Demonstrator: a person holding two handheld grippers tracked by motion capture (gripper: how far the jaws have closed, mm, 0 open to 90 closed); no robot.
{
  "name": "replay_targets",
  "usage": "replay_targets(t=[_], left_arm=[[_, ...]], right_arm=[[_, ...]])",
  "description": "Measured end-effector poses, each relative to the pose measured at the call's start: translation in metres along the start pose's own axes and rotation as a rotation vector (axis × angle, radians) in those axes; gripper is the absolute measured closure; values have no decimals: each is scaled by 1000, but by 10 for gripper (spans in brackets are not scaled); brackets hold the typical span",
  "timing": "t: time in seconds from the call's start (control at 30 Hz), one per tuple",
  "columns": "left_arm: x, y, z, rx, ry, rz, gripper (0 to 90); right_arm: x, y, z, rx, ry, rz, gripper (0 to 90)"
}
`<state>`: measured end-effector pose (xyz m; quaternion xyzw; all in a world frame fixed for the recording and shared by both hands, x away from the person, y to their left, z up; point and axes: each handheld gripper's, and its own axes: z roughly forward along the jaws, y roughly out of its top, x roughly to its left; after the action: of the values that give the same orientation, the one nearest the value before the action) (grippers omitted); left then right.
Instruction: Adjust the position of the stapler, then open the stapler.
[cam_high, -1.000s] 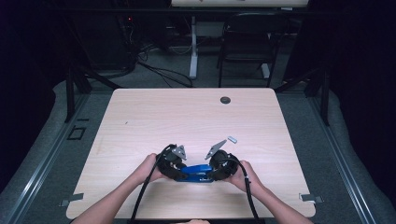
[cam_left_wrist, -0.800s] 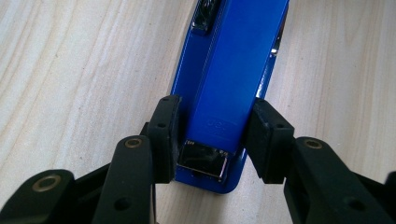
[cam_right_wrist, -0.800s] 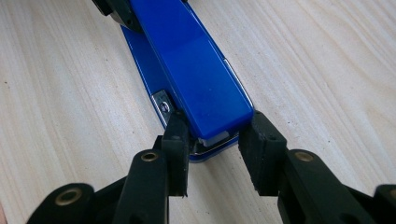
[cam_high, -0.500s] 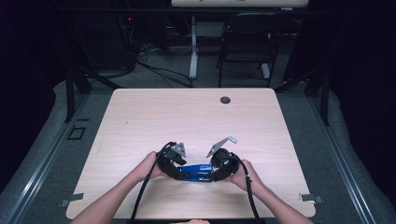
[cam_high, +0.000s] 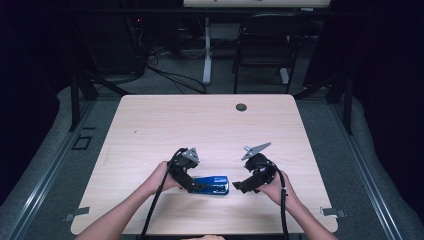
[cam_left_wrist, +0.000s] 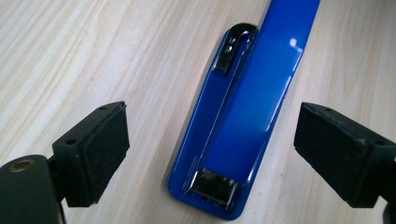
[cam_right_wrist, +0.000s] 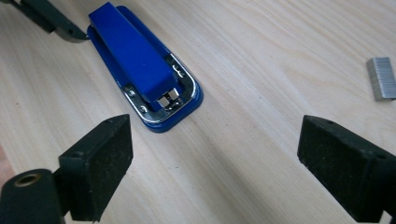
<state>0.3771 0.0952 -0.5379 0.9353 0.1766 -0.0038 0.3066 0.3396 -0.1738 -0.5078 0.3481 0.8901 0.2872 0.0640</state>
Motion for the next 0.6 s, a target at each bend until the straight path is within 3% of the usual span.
replay_targets(t=[0.1,0.23,0.47,0.6], left_arm=[[-2,2,2,-3,4,-5,111],[-7,7,4,-9,-5,19,104],[-12,13,7,-20,3,34,97],[-16,20,12,-22,-8,59,151]], right_arm=[[-3,-1,0,1,-5,8,88],[-6,-2,2,3,-17,22,83],[0,-2,-1,-3,-30,0,83],[4,-9,1,20,-49,-2,86]])
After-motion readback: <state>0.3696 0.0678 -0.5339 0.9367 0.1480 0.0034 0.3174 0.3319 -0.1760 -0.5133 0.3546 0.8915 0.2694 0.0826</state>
